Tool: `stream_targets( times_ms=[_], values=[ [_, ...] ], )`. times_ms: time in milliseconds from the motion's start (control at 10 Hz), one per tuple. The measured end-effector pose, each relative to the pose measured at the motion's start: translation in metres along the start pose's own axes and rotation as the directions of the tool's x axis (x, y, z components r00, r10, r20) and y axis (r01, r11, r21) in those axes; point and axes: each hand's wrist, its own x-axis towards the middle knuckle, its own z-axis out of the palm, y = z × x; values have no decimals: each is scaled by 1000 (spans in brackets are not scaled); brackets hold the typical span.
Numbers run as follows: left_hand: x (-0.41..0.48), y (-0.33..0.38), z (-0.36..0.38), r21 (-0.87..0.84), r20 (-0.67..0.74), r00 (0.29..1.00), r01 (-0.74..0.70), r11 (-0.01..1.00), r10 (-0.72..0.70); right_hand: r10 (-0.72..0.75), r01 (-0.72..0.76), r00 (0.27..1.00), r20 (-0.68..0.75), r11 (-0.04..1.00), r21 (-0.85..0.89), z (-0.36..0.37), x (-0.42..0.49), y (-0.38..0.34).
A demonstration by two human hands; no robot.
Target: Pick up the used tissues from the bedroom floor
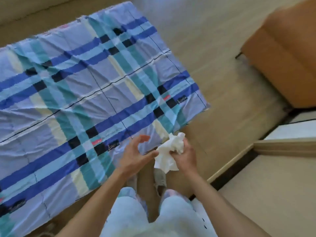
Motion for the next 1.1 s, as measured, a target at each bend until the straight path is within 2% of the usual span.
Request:
stream_targets(
  times_ms=[100, 200, 300, 400, 500, 600, 800, 1000, 1100],
  values=[
    [32, -7, 32, 48, 115, 993, 27, 998, -32, 248, -238, 961, -125, 967, 92, -5, 22, 54],
    [73, -36, 64, 120, 209, 975, 52, 991, -76, 456, -412, 858, -235, 886, 215, 15, 54, 113],
    [108, -73, 89, 169, 242, 964, 67, 983, -108, 600, -523, 750, -278, 796, 305, 43, 90, 164],
    [138, -117, 115, 188, 267, 954, 87, 978, -136, 655, -583, 688, -313, 755, 300, 80, 128, 216],
    [156, -164, 138, 190, 295, 940, 118, 975, -171, 656, -608, 669, -349, 753, 249, 121, 161, 262],
    [164, -202, 158, 184, 310, 930, 145, 972, -198, 617, -609, 683, -391, 776, 162, 154, 187, 296],
    [166, -246, 186, 211, 329, 916, 167, 963, -231, 626, -626, 683, -377, 767, 139, 197, 224, 333],
    [170, -234, 206, 254, 337, 908, 166, 953, -248, 690, -683, 713, -122, 723, 104, 187, 225, 339],
    [176, -213, 211, 263, 297, 926, 155, 952, -233, 670, -664, 738, -77, 742, 94, 169, 215, 329]
  ],
)
